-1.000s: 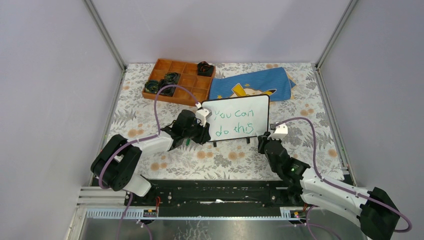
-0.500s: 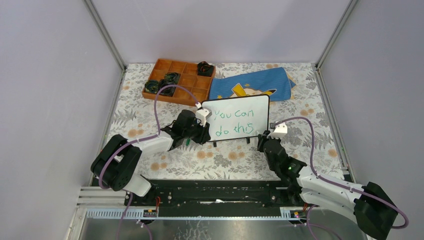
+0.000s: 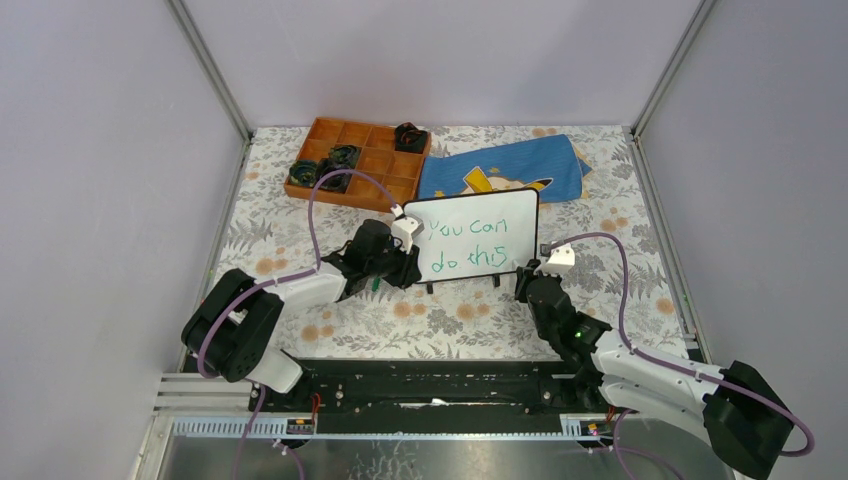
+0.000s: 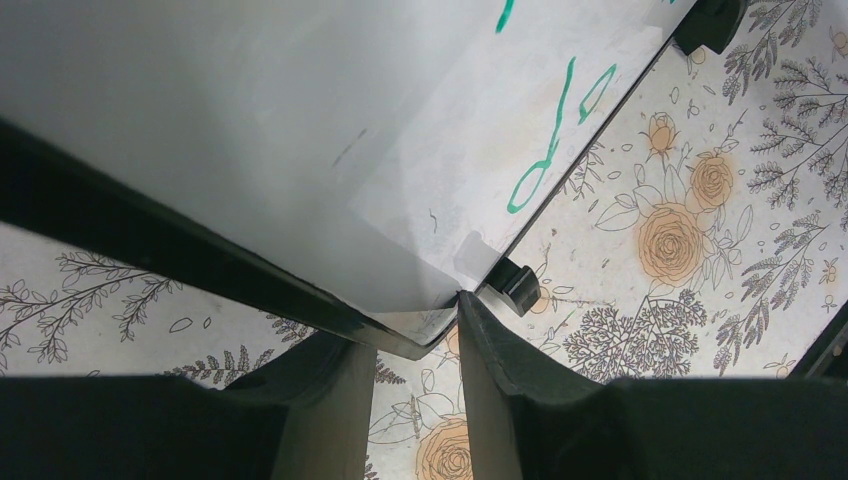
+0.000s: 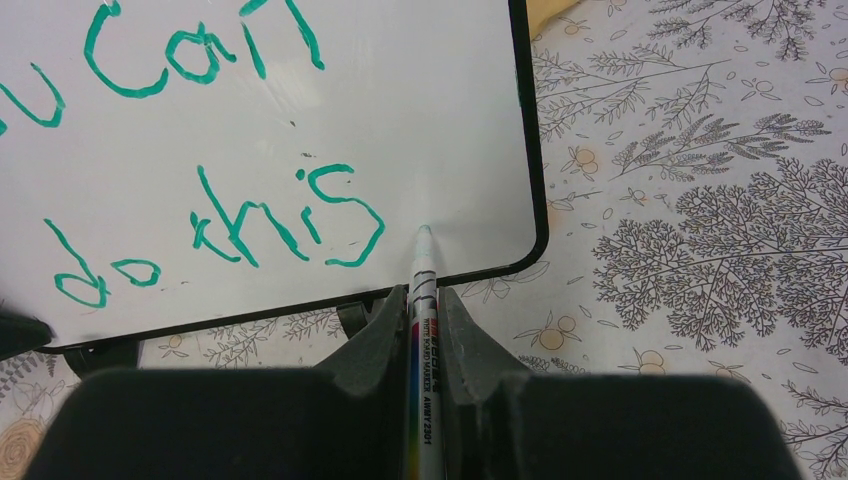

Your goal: Write a sentence on the whiteboard

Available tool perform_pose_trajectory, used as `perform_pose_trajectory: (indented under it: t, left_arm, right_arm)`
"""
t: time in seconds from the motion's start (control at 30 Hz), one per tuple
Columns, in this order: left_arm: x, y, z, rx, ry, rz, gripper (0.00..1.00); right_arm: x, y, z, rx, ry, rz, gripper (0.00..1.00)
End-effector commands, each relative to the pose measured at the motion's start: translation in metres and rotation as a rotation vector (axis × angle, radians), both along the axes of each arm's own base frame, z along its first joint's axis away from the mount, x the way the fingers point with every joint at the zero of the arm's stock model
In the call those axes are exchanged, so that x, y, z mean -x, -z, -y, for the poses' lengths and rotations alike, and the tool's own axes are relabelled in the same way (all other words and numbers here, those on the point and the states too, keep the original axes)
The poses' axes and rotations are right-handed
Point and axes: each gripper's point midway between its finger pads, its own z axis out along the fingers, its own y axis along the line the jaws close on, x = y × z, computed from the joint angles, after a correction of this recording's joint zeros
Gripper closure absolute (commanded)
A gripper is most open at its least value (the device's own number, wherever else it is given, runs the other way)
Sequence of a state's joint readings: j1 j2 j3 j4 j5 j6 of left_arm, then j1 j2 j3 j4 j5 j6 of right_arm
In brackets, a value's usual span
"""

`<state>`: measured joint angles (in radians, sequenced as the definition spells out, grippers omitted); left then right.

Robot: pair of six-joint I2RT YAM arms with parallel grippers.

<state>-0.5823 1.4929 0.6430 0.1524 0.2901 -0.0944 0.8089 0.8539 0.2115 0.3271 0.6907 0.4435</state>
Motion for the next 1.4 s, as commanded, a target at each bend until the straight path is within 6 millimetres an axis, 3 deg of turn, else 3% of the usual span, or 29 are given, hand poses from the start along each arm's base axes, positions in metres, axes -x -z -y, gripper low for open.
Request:
perform_pose_trajectory:
  t: [0.0, 0.2, 0.5, 0.9, 1.37]
  left_arm:
    - [-0.001, 0.000, -0.002, -0.021, -0.011, 0.012, 0.60]
    - [-0.002, -0.001, -0.003, -0.021, -0.013, 0.014, 0.60]
    - [-0.002, -0.001, -0.003, -0.022, -0.017, 0.017, 0.58]
    - [0.001, -0.009, -0.007, -0.016, -0.032, 0.038, 0.35]
    - [0.002, -0.047, -0.031, 0.005, -0.116, 0.210, 0.14]
  right_arm:
    - [-0.008, -0.012, 0.000, -0.030, 0.021, 0.035, 1.00]
    - [-0.003, -0.022, 0.000, -0.049, 0.003, 0.032, 1.00]
    - [0.023, -0.040, 0.007, -0.102, -0.045, -0.014, 1.00]
    - [0.035, -0.078, 0.002, -0.150, -0.128, -0.002, 1.00]
    - [0.041, -0.107, 0.003, -0.150, -0.165, 0.036, 1.00]
